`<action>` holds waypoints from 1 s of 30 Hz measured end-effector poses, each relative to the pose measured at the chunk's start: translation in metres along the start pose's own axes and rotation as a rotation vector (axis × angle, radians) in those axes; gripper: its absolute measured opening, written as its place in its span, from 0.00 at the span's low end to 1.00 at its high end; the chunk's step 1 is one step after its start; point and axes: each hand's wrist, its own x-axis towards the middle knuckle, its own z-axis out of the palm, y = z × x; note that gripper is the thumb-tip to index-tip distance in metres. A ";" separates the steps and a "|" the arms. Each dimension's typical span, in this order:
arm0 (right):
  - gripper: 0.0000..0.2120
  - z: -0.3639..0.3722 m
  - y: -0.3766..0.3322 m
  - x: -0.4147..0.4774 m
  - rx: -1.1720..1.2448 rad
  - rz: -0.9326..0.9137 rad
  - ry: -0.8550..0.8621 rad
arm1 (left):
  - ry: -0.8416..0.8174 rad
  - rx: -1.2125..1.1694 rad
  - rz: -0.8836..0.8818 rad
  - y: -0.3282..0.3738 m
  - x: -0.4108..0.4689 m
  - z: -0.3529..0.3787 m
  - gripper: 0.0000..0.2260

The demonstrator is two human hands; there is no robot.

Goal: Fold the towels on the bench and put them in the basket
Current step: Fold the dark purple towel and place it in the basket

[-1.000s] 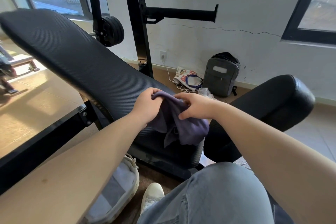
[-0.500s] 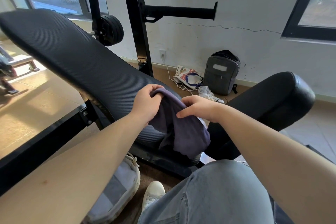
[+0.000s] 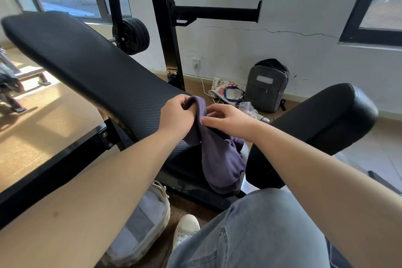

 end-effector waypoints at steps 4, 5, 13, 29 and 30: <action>0.15 -0.005 -0.010 -0.002 0.002 -0.032 0.016 | 0.030 0.068 0.005 0.003 0.000 -0.002 0.02; 0.11 -0.009 -0.012 -0.001 -0.075 -0.050 0.047 | 0.017 0.066 0.022 0.003 0.001 -0.004 0.02; 0.12 -0.041 -0.008 -0.007 -0.480 0.087 0.241 | -0.306 0.549 0.162 -0.006 0.004 -0.040 0.05; 0.08 -0.028 -0.055 -0.013 -0.138 -0.203 0.310 | -0.113 0.243 0.289 0.013 -0.008 -0.031 0.03; 0.08 -0.031 -0.058 -0.015 -0.084 -0.214 0.330 | -0.106 0.215 0.254 0.012 -0.007 -0.031 0.04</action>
